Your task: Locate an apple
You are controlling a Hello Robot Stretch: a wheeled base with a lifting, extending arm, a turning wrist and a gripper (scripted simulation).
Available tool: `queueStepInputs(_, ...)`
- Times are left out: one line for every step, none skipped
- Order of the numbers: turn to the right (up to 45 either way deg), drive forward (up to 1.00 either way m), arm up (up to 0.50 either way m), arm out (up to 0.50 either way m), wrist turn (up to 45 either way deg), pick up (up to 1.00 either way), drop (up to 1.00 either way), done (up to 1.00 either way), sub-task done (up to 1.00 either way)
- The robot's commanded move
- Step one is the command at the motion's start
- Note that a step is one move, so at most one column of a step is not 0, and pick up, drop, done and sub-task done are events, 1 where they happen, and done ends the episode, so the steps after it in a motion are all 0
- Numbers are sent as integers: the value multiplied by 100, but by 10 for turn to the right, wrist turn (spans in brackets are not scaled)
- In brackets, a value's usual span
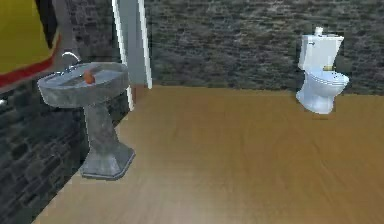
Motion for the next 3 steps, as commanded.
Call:
queueStepInputs(0,100,0,0,0,0,0,0,0)
queueStepInputs(0,100,0,0,0,0,0,0,0)
queueStepInputs(-240,0,0,0,0,0,0,0,0)
